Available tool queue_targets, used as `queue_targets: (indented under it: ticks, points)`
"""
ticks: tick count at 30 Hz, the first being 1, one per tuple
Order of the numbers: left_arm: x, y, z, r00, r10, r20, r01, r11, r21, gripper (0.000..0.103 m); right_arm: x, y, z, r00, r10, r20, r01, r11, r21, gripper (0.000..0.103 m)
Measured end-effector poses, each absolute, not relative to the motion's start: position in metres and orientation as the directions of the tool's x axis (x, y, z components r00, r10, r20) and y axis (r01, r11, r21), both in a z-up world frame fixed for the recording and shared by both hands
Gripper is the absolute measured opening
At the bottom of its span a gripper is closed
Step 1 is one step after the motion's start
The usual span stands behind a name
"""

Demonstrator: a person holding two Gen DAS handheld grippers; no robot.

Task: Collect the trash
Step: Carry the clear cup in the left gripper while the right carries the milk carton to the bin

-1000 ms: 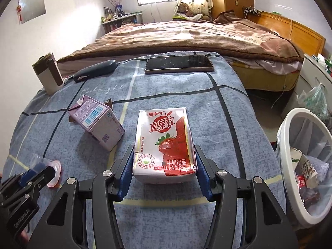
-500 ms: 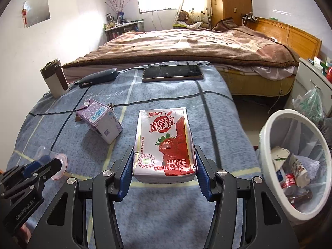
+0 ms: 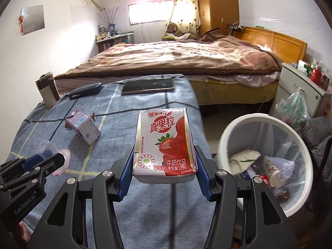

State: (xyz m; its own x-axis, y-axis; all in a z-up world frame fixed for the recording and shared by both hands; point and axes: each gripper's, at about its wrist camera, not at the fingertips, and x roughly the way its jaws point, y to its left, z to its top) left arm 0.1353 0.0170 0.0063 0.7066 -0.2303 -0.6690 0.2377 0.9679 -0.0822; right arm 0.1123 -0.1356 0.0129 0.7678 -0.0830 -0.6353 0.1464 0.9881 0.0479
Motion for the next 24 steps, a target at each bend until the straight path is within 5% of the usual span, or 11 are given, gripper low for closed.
queue_targets:
  ticks: [24]
  points:
    - [0.128, -0.117, 0.026, 0.663, -0.399, -0.634, 0.474, 0.879, -0.057, 0.032, 0.074, -0.233, 0.016, 0.753, -0.249, -0.609, 0.344, 0.938, 0.042, 0.056]
